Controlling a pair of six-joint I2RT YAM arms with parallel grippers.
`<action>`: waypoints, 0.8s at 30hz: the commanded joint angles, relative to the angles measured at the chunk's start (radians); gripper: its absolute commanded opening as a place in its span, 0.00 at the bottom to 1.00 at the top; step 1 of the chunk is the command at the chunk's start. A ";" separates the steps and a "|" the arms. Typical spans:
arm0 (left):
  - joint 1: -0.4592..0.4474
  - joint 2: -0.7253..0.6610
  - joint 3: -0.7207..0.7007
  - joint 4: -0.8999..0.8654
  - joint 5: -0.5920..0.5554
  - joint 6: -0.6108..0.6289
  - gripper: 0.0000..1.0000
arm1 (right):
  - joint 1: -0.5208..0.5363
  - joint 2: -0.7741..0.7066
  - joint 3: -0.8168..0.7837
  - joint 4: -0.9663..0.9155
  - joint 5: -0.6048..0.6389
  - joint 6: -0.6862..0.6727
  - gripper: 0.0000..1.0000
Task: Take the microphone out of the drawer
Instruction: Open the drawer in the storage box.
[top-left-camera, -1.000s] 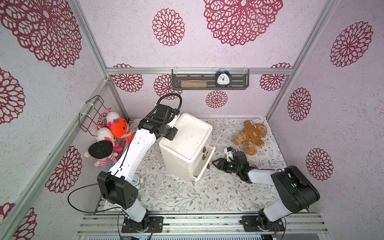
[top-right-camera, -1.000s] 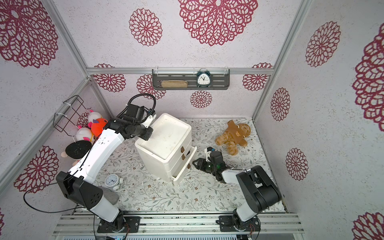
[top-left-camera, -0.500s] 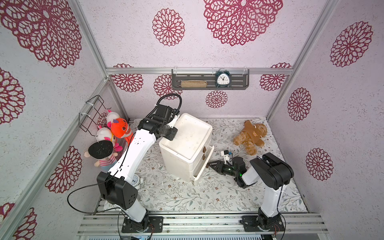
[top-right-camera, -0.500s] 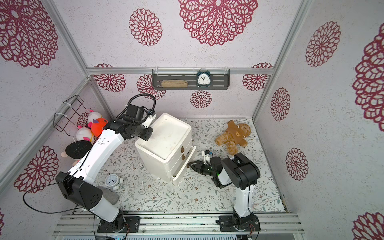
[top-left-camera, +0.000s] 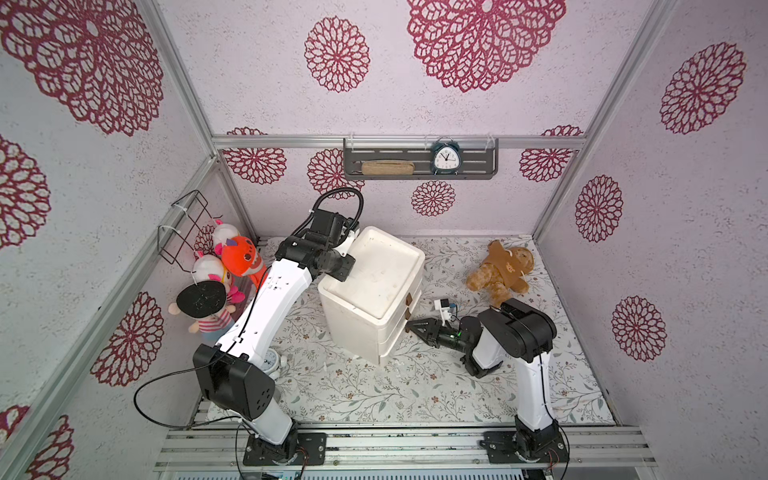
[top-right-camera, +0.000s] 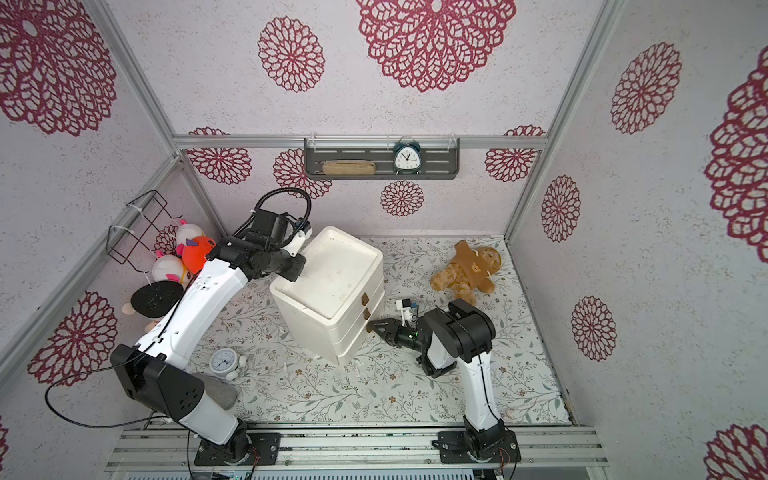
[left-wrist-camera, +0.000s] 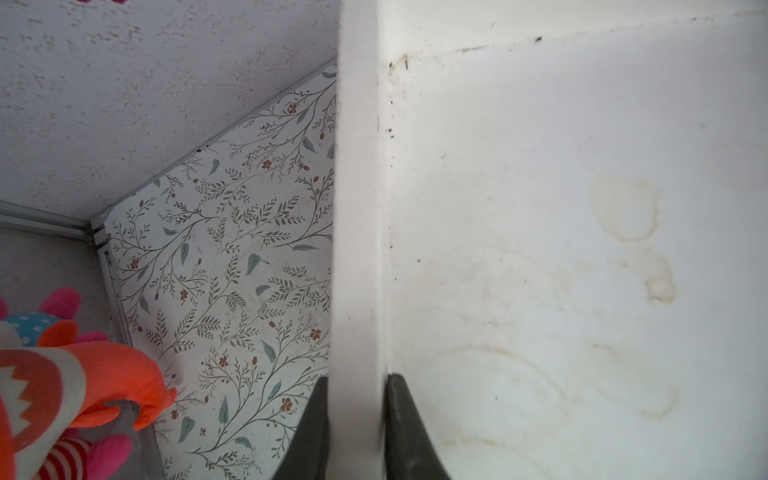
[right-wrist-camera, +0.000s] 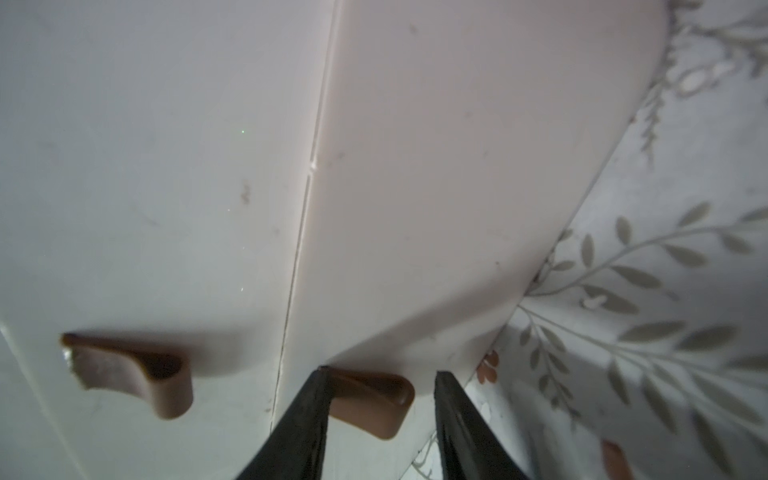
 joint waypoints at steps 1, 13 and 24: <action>0.040 0.030 -0.027 0.005 -0.202 0.081 0.00 | 0.033 0.011 0.034 0.094 -0.037 0.022 0.45; 0.039 0.023 -0.049 0.002 -0.205 0.066 0.00 | 0.076 0.026 0.070 0.096 -0.040 0.026 0.27; 0.039 0.012 -0.086 0.015 -0.227 0.050 0.00 | 0.059 -0.014 0.044 0.055 0.005 -0.008 0.00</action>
